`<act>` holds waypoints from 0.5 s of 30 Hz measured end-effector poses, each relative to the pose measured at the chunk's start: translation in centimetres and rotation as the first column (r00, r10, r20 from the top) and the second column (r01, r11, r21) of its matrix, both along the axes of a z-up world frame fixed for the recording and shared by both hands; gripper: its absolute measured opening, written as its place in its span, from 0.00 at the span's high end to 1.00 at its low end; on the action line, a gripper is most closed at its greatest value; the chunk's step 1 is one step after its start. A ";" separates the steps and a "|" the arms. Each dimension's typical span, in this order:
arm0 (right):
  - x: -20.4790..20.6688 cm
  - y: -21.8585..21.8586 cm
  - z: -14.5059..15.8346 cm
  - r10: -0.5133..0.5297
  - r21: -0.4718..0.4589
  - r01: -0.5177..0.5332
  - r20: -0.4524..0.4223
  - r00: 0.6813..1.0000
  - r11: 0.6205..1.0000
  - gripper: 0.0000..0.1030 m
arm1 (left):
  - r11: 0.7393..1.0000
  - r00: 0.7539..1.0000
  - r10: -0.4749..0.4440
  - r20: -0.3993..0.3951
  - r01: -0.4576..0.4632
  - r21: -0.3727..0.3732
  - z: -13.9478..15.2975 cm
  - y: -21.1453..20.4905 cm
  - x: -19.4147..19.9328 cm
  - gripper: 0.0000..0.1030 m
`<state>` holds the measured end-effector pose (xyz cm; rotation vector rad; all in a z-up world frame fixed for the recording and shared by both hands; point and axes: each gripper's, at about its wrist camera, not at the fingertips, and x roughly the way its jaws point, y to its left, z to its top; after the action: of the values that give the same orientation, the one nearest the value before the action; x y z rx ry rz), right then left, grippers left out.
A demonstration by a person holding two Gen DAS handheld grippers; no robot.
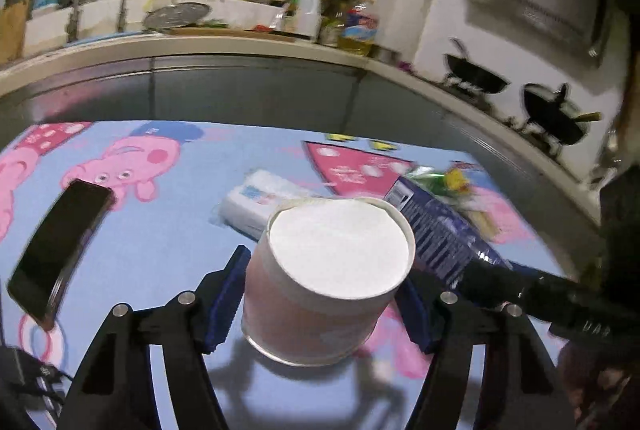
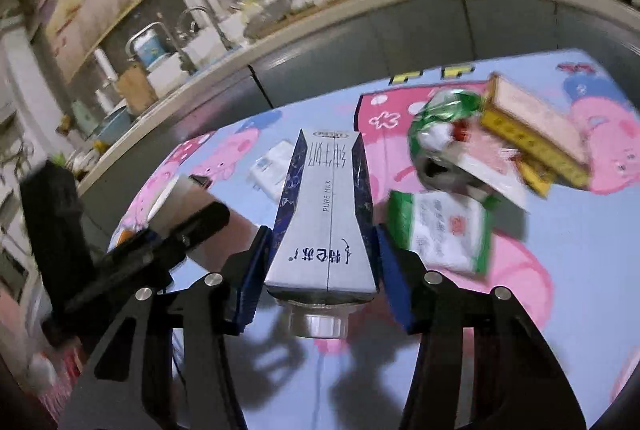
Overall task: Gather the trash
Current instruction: 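Grasp the paper cup with the left tool while the right grasps the milk carton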
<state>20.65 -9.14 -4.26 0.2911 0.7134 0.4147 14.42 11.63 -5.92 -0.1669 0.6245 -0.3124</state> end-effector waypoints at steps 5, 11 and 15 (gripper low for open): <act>-7.4 -4.0 -0.8 -0.039 -0.089 0.045 0.070 0.997 0.995 0.51 | 0.984 0.985 -0.170 -0.027 0.169 -0.051 0.4 -3.5 -2.4 0.33; -14.9 -11.5 -2.6 -0.315 -0.205 0.340 0.143 0.938 0.918 0.51 | 0.934 0.929 -0.358 -0.089 0.355 -0.050 -0.1 -11.8 -3.4 0.33; -16.0 -16.2 -4.0 -0.468 -0.204 0.484 0.122 0.875 0.851 0.51 | 0.896 0.890 -0.442 -0.107 0.445 0.000 -0.6 -18.5 -3.7 0.33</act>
<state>4.64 -25.32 -8.26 0.2250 0.5896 -0.1345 10.69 -6.83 -6.51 -0.0131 0.7685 -0.7436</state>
